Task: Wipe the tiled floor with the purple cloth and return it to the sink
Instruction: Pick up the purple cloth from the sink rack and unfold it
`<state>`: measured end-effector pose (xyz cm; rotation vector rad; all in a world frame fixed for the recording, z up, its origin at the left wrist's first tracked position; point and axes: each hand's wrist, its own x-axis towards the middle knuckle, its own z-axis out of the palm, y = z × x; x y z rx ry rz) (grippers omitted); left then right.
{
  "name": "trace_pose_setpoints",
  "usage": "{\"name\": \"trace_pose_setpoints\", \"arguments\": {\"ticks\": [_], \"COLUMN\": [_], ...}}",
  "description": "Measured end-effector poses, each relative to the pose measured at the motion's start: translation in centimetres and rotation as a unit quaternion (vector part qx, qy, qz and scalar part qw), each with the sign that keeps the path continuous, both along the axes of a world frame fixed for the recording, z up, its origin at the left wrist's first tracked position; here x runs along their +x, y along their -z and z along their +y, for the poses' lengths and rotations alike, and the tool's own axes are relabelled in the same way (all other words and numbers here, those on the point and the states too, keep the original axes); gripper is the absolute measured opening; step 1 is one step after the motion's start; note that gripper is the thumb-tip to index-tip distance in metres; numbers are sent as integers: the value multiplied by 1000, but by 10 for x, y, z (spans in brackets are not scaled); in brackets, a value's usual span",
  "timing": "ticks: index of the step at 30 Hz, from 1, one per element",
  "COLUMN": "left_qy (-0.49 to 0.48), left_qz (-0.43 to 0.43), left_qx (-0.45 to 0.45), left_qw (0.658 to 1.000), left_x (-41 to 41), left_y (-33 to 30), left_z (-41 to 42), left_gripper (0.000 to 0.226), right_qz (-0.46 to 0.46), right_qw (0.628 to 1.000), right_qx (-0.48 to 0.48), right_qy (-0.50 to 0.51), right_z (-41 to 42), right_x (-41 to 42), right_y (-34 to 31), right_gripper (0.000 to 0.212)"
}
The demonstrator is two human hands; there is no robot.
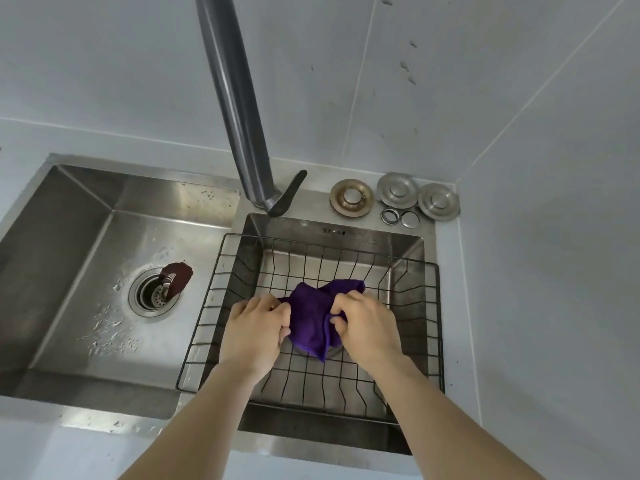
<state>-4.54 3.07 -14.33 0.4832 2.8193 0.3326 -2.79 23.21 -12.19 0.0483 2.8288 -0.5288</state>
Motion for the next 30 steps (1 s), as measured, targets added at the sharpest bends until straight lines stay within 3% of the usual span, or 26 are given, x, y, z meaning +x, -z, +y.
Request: {"name": "trace_pose_setpoints", "arguments": {"ticks": [2, 5, 7, 12, 22, 30], "left_qy": [4, 2, -11, -72, -79, -44], "left_qz": [-13, -67, -70, 6, 146, 244], "left_qx": [-12, -44, -45, 43, 113, 206], "left_qw": [1000, 997, 996, 996, 980, 947], "left_x": [1, 4, 9, 22, 52, 162], "left_y": [-4, -13, -16, -32, -159, -296], "left_z": [0, 4, 12, 23, -41, -119], "left_gripper": [26, 65, 73, 25, 8, 14], "right_qz": [9, 23, 33, 88, 204, 350], "right_qw": [1000, 995, 991, 981, 966, 925], "right_qx": [-17, -60, -92, -136, -114, -97], "right_qy": [22, 70, 91, 109, 113, 109], "right_z": [2, 2, 0, -5, -37, -108], "right_x": [4, 8, 8, 9, 67, 195], "right_y": [-4, -19, -30, -64, -168, -293], "right_gripper": [4, 4, 6, 8, 11, 8]}}
